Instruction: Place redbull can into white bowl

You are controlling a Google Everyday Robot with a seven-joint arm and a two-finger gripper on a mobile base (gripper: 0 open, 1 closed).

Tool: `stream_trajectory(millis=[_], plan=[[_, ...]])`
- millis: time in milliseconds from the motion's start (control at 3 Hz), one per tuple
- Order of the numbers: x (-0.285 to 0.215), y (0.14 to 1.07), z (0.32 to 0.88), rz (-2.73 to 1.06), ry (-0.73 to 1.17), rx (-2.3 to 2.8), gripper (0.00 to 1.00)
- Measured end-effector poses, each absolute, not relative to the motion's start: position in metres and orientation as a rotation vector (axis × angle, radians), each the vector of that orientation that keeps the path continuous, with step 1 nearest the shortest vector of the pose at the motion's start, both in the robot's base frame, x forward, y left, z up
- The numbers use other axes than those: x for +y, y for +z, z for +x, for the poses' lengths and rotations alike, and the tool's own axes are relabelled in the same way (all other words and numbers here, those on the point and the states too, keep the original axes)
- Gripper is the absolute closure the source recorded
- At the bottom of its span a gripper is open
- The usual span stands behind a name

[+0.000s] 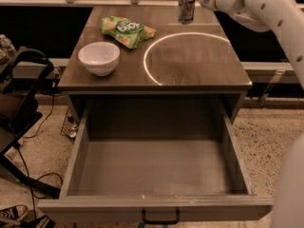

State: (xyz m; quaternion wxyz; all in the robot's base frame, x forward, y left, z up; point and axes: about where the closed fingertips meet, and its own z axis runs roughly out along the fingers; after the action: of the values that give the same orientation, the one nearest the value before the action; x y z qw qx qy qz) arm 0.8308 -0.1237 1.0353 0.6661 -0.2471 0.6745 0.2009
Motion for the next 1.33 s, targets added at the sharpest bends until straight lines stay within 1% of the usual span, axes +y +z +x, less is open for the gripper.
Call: stream_trajectory(millis=[667,1000,1333], plan=[[-0.078,1.040,0.724,-0.632,0.647,1.436,1.00],[-0.048,1.061,0.693,-0.674,0.719,1.335,1.00],[-0.018,1.072,0.681,-0.744,0.790,1.276,1.00]])
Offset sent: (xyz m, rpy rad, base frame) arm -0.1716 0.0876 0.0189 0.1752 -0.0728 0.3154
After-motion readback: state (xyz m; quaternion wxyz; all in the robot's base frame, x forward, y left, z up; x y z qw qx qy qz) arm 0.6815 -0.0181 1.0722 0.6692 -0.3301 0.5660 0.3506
